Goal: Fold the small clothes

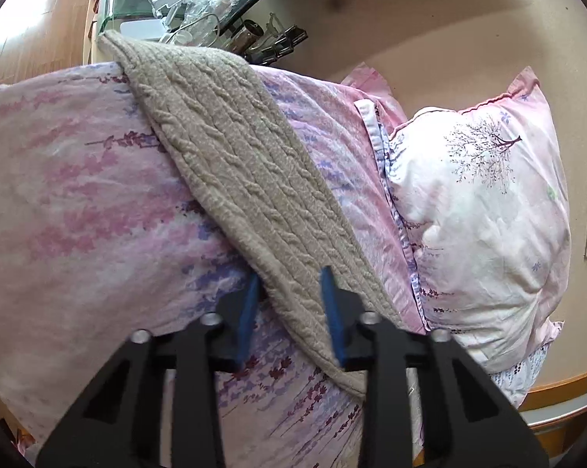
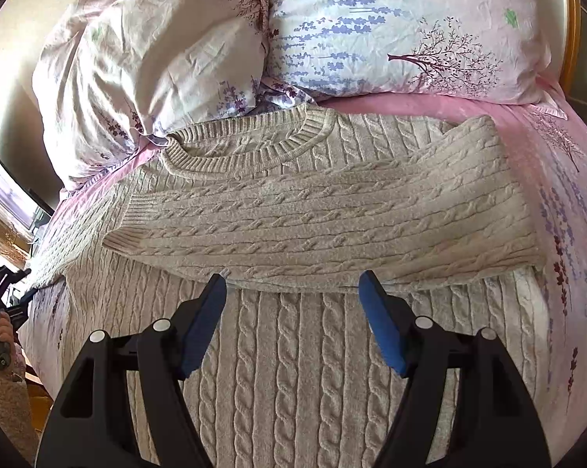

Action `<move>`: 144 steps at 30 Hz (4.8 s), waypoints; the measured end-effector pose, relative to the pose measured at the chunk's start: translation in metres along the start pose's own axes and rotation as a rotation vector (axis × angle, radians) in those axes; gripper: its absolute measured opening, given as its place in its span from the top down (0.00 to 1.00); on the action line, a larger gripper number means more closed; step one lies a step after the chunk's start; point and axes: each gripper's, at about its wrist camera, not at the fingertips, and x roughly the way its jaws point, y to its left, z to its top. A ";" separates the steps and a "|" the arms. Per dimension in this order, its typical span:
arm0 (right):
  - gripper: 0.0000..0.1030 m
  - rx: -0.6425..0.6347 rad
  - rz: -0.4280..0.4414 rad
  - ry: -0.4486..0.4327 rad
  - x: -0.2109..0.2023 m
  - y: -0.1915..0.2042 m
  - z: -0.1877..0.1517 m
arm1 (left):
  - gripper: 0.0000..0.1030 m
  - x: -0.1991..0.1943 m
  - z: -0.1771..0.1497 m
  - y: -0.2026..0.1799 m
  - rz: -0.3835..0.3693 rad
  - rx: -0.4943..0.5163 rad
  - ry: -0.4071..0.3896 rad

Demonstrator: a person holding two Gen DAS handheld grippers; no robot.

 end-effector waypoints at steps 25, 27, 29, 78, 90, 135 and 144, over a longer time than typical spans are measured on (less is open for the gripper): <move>0.29 0.086 0.001 -0.063 -0.023 -0.046 -0.002 | 0.94 0.086 -0.246 -0.237 -0.346 0.710 0.295; 0.29 0.086 0.002 -0.055 -0.023 -0.047 -0.003 | 0.90 0.116 -0.268 -0.231 -0.280 0.734 0.380; 0.29 0.090 0.003 -0.049 -0.023 -0.049 -0.004 | 0.84 0.136 -0.278 -0.218 -0.237 0.727 0.445; 0.65 0.230 0.246 0.080 0.034 -0.073 0.036 | 0.49 0.088 -0.134 -0.167 -0.011 0.704 0.291; 0.92 0.107 0.231 -0.114 0.001 -0.043 0.044 | 0.80 0.108 -0.150 -0.160 -0.001 0.704 0.308; 0.27 0.104 0.452 0.155 -0.141 -0.147 -0.198 | 0.29 -0.088 -0.254 -0.020 -0.281 1.002 0.504; 0.26 0.241 0.504 0.194 -0.098 -0.167 -0.212 | 0.24 -0.053 -0.284 -0.003 -0.215 1.035 0.618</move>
